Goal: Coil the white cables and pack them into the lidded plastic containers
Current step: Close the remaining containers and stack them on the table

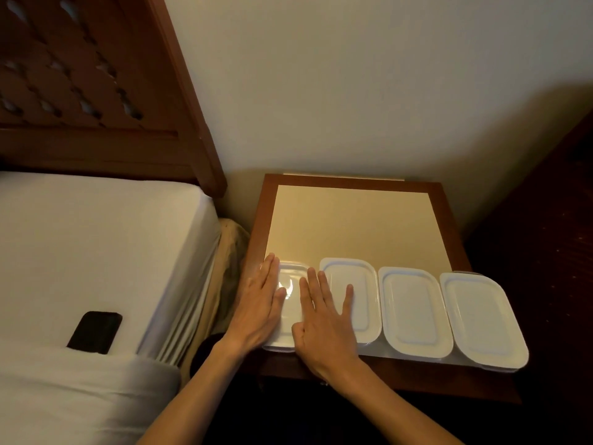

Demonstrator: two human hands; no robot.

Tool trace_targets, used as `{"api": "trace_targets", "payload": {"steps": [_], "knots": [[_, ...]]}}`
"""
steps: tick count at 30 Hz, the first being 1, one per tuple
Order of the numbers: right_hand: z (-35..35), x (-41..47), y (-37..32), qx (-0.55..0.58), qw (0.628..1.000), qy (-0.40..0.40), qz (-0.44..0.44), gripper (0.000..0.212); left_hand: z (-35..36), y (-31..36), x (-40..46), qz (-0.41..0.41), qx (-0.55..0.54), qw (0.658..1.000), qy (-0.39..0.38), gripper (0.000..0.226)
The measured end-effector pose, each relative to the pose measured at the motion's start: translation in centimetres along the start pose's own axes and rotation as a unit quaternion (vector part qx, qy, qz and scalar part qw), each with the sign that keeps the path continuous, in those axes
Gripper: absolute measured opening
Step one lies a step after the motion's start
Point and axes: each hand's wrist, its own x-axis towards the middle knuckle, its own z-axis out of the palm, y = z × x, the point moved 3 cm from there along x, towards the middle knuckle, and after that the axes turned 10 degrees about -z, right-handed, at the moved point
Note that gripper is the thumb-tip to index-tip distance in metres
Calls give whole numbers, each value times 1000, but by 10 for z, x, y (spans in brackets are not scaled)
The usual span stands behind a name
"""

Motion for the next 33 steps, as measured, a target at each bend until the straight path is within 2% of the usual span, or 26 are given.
{"api": "trace_targets", "payload": {"steps": [6, 10, 12, 14, 16, 18, 22, 24, 29, 33], "knots": [[-19, 1, 1, 87, 994, -70, -9, 74, -3, 3, 1, 2, -3, 1000, -5, 70], [-43, -10, 13, 163, 986, -28, -32, 82, -7, 3, -1, -12, -1, 1000, -11, 64], [-52, -23, 26, 136, 989, -40, -36, 90, -11, 4, -5, -10, -42, 999, 5, 67], [-54, -37, 37, 103, 990, -86, -43, 89, -19, 10, -14, -41, -134, 990, 25, 68], [-51, -45, 43, 83, 989, -106, -55, 78, -24, 12, -24, -84, -217, 972, 42, 52], [-44, -48, 46, 74, 990, -103, -68, 68, -23, 8, -32, -89, -243, 963, 68, 34], [-39, -47, 49, 137, 986, -39, -82, 60, -14, -4, -41, -143, -332, 924, 122, 37], [-43, -45, 50, 173, 982, 12, -77, 64, -11, -2, -43, -162, -358, 908, 143, 36], [-61, -48, 49, 159, 978, 98, -90, 80, 2, 18, -32, -184, -376, 894, 160, 33], [-71, -50, 55, 117, 980, 116, -107, 93, 19, 48, -17, -173, -392, 895, 125, 32]]}}
